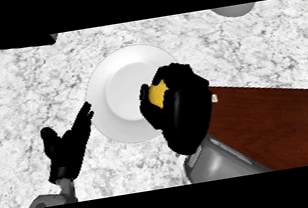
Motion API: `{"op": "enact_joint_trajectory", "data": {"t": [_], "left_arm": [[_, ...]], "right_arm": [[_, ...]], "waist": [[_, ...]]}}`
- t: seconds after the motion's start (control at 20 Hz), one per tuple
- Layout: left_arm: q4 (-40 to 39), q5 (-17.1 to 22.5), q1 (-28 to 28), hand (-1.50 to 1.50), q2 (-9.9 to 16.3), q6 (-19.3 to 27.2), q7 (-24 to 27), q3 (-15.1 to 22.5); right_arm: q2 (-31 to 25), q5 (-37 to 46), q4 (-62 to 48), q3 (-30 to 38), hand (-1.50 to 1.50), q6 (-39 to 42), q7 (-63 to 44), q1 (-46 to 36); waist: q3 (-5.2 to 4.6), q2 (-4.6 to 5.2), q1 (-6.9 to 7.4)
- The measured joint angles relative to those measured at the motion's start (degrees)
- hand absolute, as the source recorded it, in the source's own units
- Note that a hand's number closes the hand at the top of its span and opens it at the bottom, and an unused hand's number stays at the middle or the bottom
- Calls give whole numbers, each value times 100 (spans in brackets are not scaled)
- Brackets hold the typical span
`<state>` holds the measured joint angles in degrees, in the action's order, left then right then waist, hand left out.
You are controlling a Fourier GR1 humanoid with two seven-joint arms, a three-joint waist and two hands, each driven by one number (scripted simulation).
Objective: Pick the lemon from the tray and place it in the plate
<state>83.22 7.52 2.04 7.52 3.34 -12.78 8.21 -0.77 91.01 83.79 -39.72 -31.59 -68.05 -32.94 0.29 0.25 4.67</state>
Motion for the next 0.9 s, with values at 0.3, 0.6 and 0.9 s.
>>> {"op": "enact_joint_trajectory", "data": {"t": [0.3,0.6,0.9], "left_arm": [[34,-20,-19,0,-16,9,43,-2],[74,-40,-11,0,-39,48,-37,2],[83,-55,47,0,-39,10,-42,18]], "right_arm": [[-1,198,-600,374,150,-395,-99,-228],[1,13,-1203,804,150,-877,-76,-382],[21,-1377,-2133,1124,-150,-991,-18,-436]], "waist": [[4,34,-4],[6,54,-25],[6,102,75]]}}
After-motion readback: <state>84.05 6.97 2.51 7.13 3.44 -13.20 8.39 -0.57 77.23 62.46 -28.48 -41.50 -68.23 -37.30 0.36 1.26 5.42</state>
